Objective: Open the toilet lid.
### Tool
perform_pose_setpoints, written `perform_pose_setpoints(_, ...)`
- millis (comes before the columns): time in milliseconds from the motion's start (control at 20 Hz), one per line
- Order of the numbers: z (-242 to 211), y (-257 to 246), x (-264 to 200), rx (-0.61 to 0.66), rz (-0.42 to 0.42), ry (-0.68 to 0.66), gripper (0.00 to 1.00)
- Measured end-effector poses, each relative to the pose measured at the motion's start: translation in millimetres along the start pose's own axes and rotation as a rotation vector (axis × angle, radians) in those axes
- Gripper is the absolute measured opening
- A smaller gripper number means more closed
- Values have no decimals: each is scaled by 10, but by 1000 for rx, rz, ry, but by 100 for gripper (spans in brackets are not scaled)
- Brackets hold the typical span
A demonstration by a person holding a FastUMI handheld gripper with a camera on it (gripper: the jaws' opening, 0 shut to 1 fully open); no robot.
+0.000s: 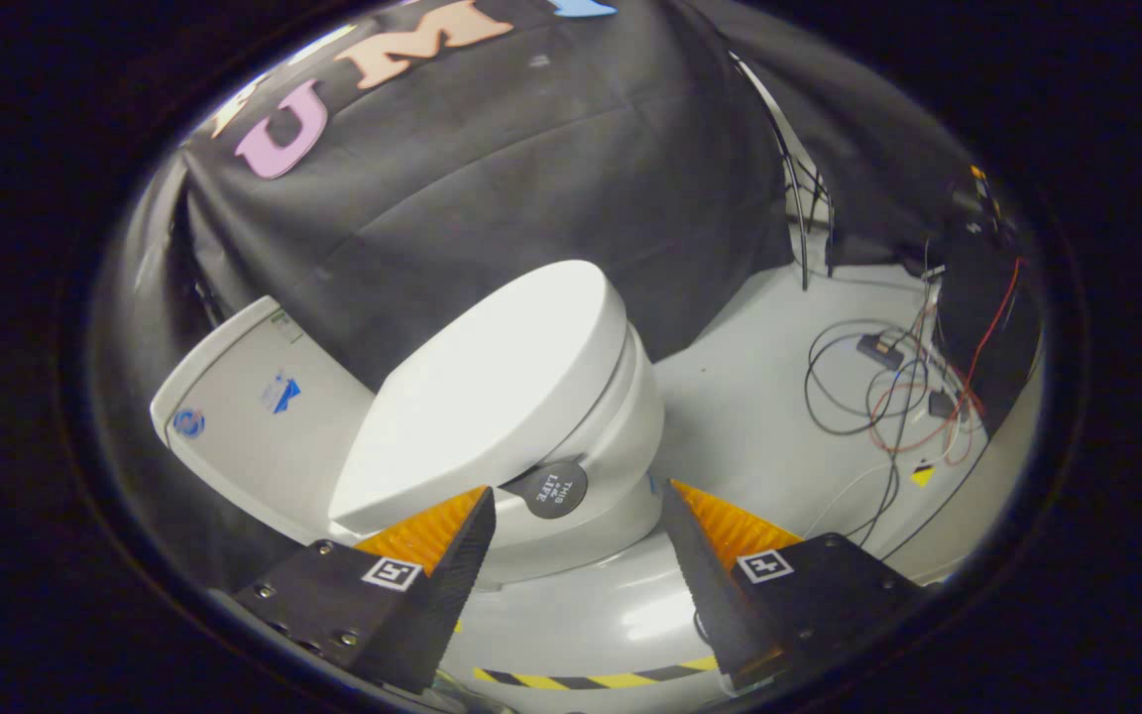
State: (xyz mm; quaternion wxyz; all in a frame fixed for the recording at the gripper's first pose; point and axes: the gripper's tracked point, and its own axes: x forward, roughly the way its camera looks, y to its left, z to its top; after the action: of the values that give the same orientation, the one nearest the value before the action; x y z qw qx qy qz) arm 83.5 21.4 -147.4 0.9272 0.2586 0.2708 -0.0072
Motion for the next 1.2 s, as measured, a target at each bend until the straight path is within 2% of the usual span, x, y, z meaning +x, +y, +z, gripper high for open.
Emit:
perform_pose_setpoints(200, -51, 0, 138, 217, 7, 78, 99)
perform_pose_setpoints(400, -128, -35, 373, 342, -19, 150, 94)
perform_pose_setpoints(600, -204, 60, 504, 381, 13, 201, 69)
perform_pose_setpoints(750, -207, 152, 566, 395, 67, 208, 69)
perform_pose_setpoints(850, -198, 169, 580, 413, 80, 201, 27)
perform_pose_setpoints(950, -215, 179, 657, 410, 101, 188, 25)
perform_pose_setpoints(1000, -265, 230, 747, 435, 110, 187, 20)
perform_pose_setpoints(1050, -161, 158, 556, 433, 123, 196, 15)
perform_pose_setpoints(1100, -136, 157, 557, 413, 140, 180, 13)
perform_pose_setpoints(1200, -121, 171, 547, 363, 158, 173, 13)
